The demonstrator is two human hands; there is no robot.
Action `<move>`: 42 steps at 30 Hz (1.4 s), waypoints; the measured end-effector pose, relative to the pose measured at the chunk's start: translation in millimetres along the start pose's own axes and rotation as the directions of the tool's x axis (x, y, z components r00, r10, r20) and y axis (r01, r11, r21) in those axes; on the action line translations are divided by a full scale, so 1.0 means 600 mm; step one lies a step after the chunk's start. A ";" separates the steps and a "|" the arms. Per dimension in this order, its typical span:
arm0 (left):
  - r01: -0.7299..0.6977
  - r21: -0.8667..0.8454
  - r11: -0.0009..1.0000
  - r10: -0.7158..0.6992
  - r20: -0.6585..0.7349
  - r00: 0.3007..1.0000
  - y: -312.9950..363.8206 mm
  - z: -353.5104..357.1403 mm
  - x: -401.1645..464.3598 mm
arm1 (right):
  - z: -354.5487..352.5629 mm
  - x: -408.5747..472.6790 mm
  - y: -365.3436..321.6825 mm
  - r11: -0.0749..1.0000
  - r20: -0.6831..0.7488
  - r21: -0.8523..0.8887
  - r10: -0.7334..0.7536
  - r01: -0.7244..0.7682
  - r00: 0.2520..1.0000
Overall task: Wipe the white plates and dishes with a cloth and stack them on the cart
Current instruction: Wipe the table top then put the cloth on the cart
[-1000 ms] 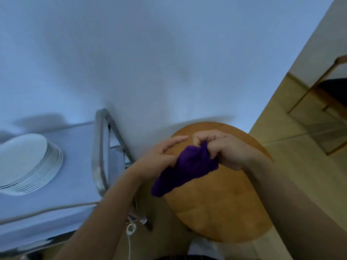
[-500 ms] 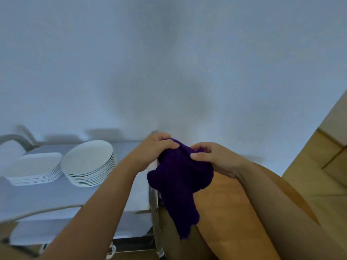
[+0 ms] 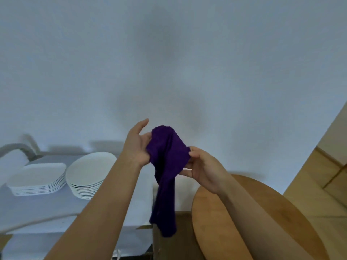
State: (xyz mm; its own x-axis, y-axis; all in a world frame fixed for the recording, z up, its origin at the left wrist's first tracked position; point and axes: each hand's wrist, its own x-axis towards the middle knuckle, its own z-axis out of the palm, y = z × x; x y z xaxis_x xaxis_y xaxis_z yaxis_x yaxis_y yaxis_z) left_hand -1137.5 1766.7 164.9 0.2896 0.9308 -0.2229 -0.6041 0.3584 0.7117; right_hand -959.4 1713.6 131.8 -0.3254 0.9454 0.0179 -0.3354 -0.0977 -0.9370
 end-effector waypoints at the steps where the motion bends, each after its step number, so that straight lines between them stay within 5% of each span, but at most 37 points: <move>1: 0.016 -0.051 0.999 -0.015 0.002 1.000 -0.010 -0.012 -0.001 | 0.004 0.002 -0.002 0.994 -0.013 0.109 0.003 -0.002 1.000; 5: 0.126 -0.230 0.965 -0.131 -0.006 0.991 -0.076 -0.060 -0.012 | 0.018 0.009 -0.003 0.841 -0.042 0.540 0.058 -0.026 0.997; 8: 0.146 -0.418 0.897 -0.166 -0.011 0.986 -0.151 -0.088 -0.029 | 0.024 0.013 0.000 0.783 -0.074 0.618 0.144 -0.068 0.987; 15: 0.223 -0.351 0.909 -0.145 0.234 0.961 -0.139 -0.112 -0.052 | 0.033 0.025 0.028 0.904 -0.287 0.385 0.309 -0.186 0.907; 22: 0.157 -0.198 0.968 -0.148 0.059 0.987 -0.059 -0.125 -0.043 | 0.019 0.032 0.016 0.991 -0.437 0.019 0.127 -0.132 0.891; 28: 0.282 -0.151 0.947 -0.293 -0.058 0.954 -0.020 -0.131 -0.040 | 0.012 0.038 -0.007 0.839 -0.519 -0.502 -0.099 -0.210 0.849; 32: 0.202 0.139 0.969 -0.182 -0.142 0.973 -0.002 -0.139 -0.044 | -0.003 0.042 -0.018 0.932 -0.530 -0.346 -0.099 -0.108 0.842; 35: 0.114 0.313 0.943 -0.070 -0.148 0.986 0.005 -0.141 -0.040 | -0.007 0.046 -0.032 0.979 -0.389 -0.179 0.023 -0.100 0.921; 38: 0.011 0.572 0.820 0.073 -0.124 0.990 0.007 -0.142 -0.033 | -0.010 0.049 -0.026 0.801 -0.314 -0.556 0.043 -0.220 0.949; 42: -0.125 0.906 0.405 0.335 -0.020 0.942 0.000 -0.142 -0.018 | -0.016 0.065 0.011 0.359 -0.311 -0.899 -0.122 -0.250 0.943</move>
State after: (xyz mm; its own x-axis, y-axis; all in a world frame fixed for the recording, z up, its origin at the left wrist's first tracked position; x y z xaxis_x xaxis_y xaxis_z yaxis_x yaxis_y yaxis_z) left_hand -1204.2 1762.6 110.6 0.0557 0.9983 0.0156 0.3918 -0.0363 0.9193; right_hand -965.9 1753.0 123.2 0.0091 0.9997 0.0224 0.7559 0.0078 -0.6546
